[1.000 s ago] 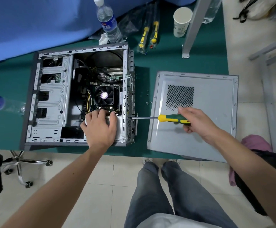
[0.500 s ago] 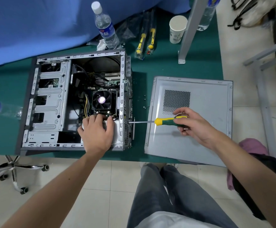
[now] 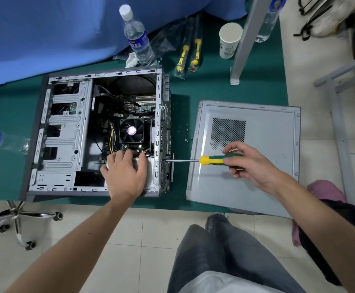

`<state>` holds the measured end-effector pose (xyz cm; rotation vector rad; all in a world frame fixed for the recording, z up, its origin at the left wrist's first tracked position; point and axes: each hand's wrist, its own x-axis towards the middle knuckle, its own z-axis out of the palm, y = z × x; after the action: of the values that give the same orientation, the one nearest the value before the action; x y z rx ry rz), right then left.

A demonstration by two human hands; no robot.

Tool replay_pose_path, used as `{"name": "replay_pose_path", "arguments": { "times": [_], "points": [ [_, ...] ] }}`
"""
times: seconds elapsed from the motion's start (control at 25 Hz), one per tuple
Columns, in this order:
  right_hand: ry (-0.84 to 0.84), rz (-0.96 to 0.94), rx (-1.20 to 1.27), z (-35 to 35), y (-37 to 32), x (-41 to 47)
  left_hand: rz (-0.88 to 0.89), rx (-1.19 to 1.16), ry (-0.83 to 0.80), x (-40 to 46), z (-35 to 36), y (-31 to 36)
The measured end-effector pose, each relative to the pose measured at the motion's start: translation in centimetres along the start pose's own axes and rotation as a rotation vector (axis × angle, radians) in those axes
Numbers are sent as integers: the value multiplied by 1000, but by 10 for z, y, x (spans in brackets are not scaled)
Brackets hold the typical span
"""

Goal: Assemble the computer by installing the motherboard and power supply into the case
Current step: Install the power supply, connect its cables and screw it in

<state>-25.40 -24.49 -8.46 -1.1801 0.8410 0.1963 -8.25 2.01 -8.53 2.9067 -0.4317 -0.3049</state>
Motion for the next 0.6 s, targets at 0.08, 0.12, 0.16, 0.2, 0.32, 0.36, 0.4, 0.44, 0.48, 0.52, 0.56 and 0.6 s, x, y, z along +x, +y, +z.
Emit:
{"name": "replay_pose_path", "arguments": {
  "times": [0.08,0.12,0.16,0.2,0.32,0.36,0.4,0.44,0.48,0.52,0.56,0.6],
  "points": [
    [47,0,-124,5,-4,-1,1,-2,3,1,0,0],
    [66,22,-175,7,-5,-1,1,-3,2,1,0,0],
    [56,24,-186,7,-5,1,2,-4,0,2,0,0],
    [54,30,-159,8,-5,1,2,-6,-2,2,0,0],
    [13,16,12,1,-1,3,2,-6,3,3,1,0],
    [17,12,11,1,-1,2,2,-6,3,3,1,0],
    [39,4,-27,1,0,2,2,-7,3,2,1,-1],
    [74,15,-95,2,-1,2,2,-9,5,1,2,-1],
    [91,20,-166,4,-2,2,1,-12,8,1,2,-1],
    [102,43,-208,6,-3,2,2,-13,10,0,2,-2],
    [89,53,-199,7,-3,2,2,-13,11,0,2,-2],
    [77,59,-139,7,-3,2,2,-13,11,0,2,-2]
  ]
}}
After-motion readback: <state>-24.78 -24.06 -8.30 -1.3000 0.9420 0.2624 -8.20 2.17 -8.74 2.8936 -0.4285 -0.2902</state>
